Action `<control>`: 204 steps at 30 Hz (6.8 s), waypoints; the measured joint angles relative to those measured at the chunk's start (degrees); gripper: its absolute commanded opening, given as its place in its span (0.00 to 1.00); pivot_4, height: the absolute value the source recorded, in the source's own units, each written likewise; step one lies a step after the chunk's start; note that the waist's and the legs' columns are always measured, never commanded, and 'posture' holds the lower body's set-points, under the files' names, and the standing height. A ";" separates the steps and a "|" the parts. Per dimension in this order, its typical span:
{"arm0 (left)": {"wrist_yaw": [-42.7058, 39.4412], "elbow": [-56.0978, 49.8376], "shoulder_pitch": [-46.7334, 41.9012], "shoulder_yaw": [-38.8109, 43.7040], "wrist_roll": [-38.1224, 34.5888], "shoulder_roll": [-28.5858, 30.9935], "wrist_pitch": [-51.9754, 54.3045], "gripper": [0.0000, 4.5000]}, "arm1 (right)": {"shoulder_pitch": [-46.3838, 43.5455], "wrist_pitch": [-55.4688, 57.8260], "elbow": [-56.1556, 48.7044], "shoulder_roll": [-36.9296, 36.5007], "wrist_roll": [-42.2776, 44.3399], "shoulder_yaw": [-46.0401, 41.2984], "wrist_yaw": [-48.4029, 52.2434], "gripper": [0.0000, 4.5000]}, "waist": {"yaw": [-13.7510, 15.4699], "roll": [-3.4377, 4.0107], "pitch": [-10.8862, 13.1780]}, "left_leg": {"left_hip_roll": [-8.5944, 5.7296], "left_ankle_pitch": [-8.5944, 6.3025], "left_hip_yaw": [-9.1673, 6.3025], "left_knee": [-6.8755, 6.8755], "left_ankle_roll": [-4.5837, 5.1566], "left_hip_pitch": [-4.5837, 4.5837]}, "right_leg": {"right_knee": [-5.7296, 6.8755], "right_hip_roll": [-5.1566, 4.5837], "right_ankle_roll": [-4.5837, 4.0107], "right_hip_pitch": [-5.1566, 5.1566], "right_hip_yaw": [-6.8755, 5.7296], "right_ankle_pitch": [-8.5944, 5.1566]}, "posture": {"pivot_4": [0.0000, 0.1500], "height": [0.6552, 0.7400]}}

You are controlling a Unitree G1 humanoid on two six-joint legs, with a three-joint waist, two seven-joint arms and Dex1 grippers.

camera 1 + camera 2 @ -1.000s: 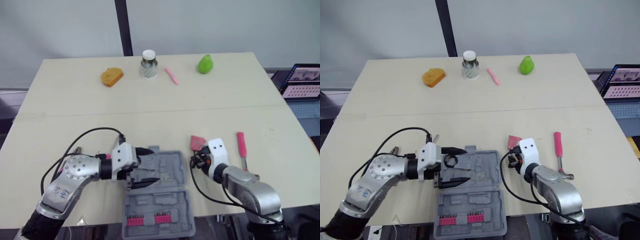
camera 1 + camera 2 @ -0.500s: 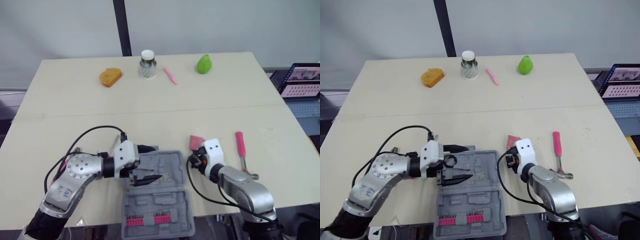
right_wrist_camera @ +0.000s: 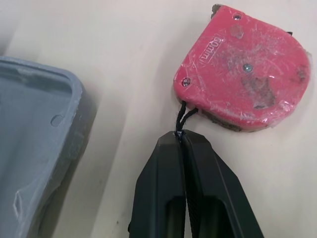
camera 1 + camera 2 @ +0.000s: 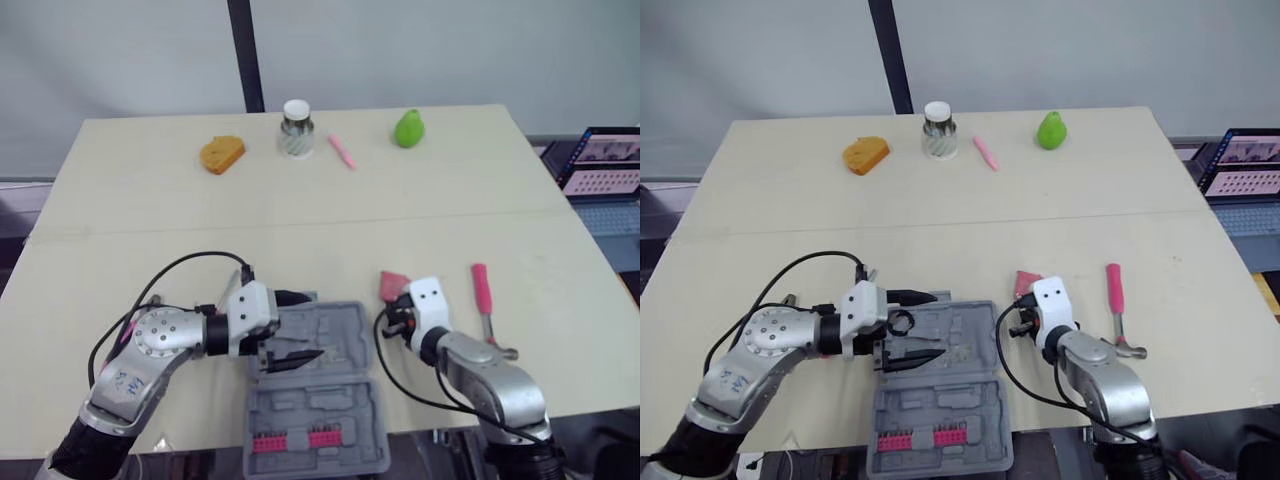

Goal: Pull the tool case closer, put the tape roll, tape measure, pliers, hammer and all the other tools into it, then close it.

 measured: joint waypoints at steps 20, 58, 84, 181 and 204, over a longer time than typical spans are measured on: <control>-6.06 -0.69 6.58 -1.01 0.16 4.16 -1.55 1.00 | 20.65 13.60 -22.45 -6.62 9.16 -4.39 3.72 0.01 | 0.21 -0.01 -0.01 | 0.05 -0.01 -0.03 -0.03 0.02 -0.01 | -0.07 -0.03 -0.01 0.01 0.02 -0.01 | 1.00 1.00; -3.06 -2.87 13.72 1.04 0.91 3.64 -4.02 1.00 | 16.76 -2.63 -15.69 -35.59 20.08 -14.71 37.03 0.99 | 0.33 -0.05 -0.02 | 0.03 -0.05 -0.02 0.00 0.10 0.05 | -0.21 -0.01 0.01 0.11 0.04 0.01 | 1.00 1.00; 1.03 -2.18 25.44 0.63 9.28 -0.24 -25.54 1.00 | -10.19 -70.94 34.07 -30.84 -7.78 11.94 68.15 0.99 | 1.38 -0.06 -0.03 | 0.11 -0.40 -0.19 0.80 0.33 0.13 | -0.50 -0.01 0.19 0.78 -0.21 0.15 | 1.00 1.00; 7.35 1.17 17.92 3.51 5.57 -5.66 -16.79 1.00 | -42.03 -13.73 13.89 -20.21 -27.79 38.39 60.81 0.65 | -0.15 0.38 0.23 | 0.13 -0.61 -0.11 0.87 0.34 -0.07 | -0.44 -0.04 0.20 0.49 -0.20 0.16 | 1.00 1.00; 5.84 -0.27 19.41 3.47 6.43 -3.88 -17.46 1.00 | -41.37 -15.77 15.05 -17.48 -31.41 38.78 60.05 0.65 | -0.16 0.38 0.23 | 0.13 -0.61 -0.08 0.87 0.34 -0.10 | -0.43 -0.03 0.19 0.44 -0.18 0.16 | 1.00 1.00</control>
